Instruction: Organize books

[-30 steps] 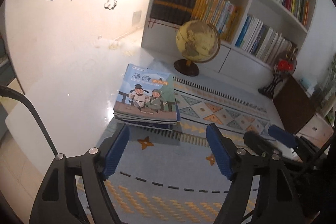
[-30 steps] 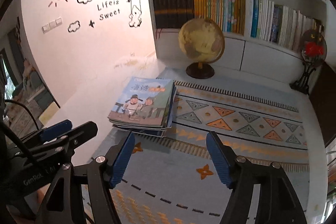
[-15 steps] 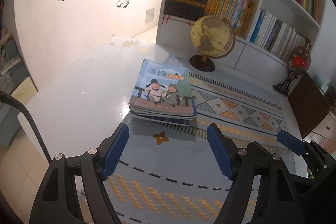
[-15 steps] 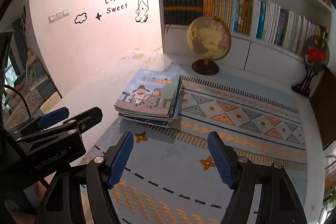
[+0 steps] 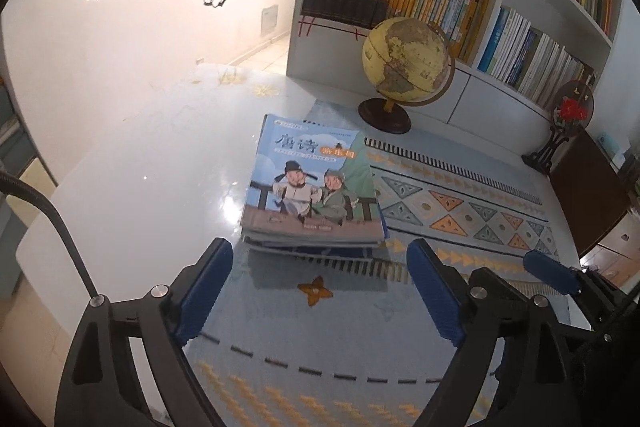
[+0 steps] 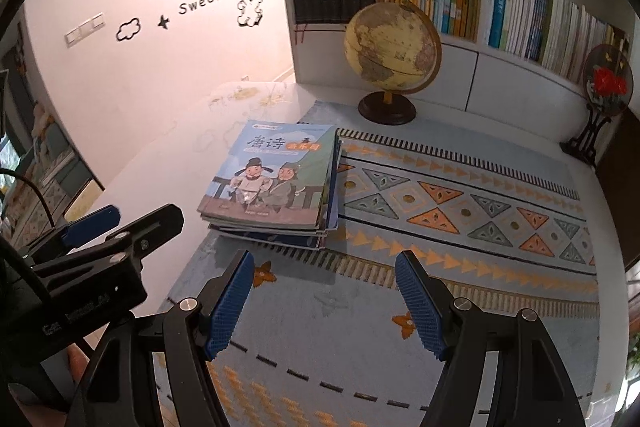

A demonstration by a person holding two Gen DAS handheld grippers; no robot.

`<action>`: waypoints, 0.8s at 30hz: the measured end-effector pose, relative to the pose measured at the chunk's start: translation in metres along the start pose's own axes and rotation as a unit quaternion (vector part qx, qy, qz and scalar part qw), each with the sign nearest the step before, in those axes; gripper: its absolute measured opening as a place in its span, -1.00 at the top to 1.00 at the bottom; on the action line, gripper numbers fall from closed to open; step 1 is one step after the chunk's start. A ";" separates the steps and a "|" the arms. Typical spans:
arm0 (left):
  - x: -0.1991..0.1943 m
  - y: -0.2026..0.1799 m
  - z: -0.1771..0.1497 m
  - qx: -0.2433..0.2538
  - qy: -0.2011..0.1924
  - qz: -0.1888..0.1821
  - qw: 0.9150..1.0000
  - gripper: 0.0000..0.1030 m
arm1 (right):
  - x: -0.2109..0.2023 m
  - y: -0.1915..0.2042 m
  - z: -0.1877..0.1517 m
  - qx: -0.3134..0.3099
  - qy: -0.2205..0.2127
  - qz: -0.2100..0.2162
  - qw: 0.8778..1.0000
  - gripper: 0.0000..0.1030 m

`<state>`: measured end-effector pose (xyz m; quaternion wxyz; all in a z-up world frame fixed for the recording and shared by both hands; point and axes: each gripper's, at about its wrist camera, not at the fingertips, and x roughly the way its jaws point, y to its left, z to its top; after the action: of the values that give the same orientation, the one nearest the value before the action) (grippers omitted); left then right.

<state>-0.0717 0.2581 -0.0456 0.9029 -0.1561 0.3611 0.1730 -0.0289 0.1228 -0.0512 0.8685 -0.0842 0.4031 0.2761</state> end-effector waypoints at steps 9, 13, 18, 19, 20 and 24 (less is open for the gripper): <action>0.037 0.007 0.022 0.011 0.045 0.000 0.999 -0.71 | 0.028 0.000 0.016 0.023 0.015 -0.011 1.000 -0.38; 0.044 0.009 0.031 0.017 0.034 0.011 0.999 -0.71 | 0.038 0.000 0.023 0.035 0.019 -0.009 0.999 -0.38; 0.053 0.003 0.041 0.052 0.024 0.052 0.997 -0.72 | 0.049 0.004 0.029 0.036 0.020 -0.014 0.999 -0.38; 0.054 0.003 0.043 0.054 0.022 0.052 0.997 -0.72 | 0.050 0.004 0.029 0.037 0.021 -0.015 0.999 -0.38; 0.056 0.005 0.044 0.052 0.023 0.052 0.997 -0.72 | 0.052 0.003 0.030 0.038 0.022 -0.017 0.999 -0.38; 0.060 0.013 0.050 0.021 0.012 0.071 0.997 -0.72 | 0.059 0.001 0.032 0.040 0.029 -0.027 0.998 -0.38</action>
<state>-0.0065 0.3024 -0.0556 0.8870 -0.1129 0.3856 0.2275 0.0222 0.1600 -0.0740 0.8664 -0.0684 0.4360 0.2339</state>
